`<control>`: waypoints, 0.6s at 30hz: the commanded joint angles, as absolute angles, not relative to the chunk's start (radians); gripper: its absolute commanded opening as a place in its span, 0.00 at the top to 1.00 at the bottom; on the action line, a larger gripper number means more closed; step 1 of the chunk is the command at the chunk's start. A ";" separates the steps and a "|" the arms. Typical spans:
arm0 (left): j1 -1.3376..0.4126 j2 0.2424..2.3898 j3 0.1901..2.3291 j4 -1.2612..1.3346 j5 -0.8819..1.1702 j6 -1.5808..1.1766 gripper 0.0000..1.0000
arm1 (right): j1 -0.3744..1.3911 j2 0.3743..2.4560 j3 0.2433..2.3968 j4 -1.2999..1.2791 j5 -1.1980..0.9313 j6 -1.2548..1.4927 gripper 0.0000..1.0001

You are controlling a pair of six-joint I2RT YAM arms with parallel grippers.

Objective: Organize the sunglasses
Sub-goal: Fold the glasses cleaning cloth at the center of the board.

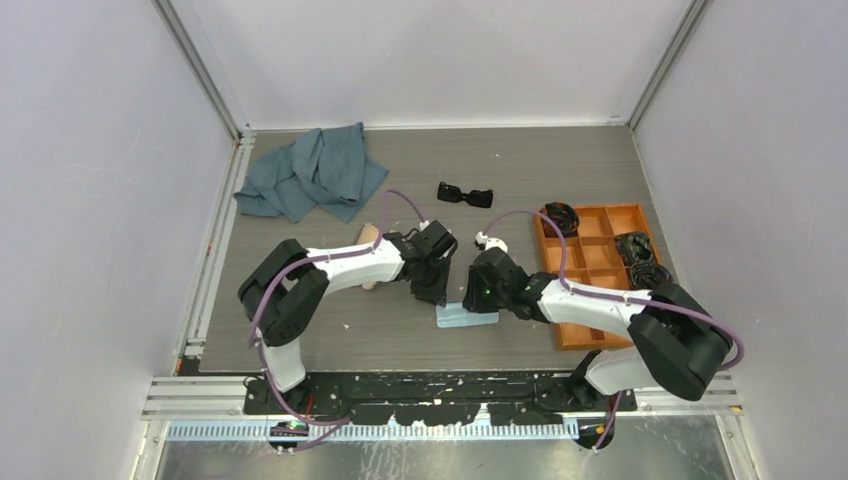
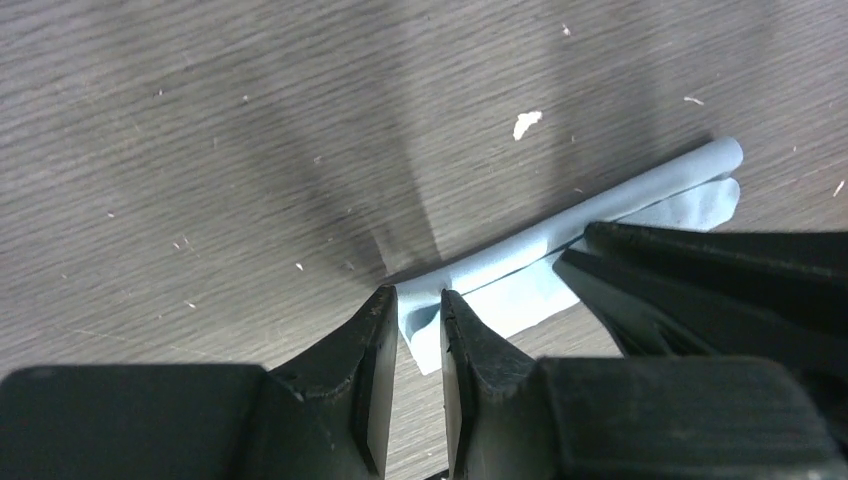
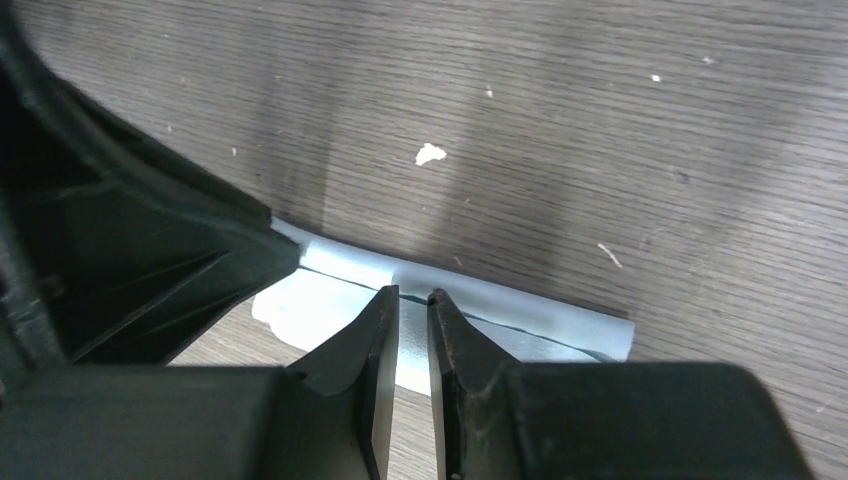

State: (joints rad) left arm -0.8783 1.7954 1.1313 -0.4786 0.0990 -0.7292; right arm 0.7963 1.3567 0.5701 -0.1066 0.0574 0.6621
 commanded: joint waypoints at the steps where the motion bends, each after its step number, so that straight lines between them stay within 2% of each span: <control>1: -0.872 1.817 1.179 -0.463 0.106 -0.720 0.77 | 0.814 1.337 0.558 -0.051 0.044 0.689 0.77; 18: -0.864 1.841 1.202 -0.469 0.106 -0.714 0.77 | 0.852 1.209 0.490 -0.133 0.034 0.704 0.77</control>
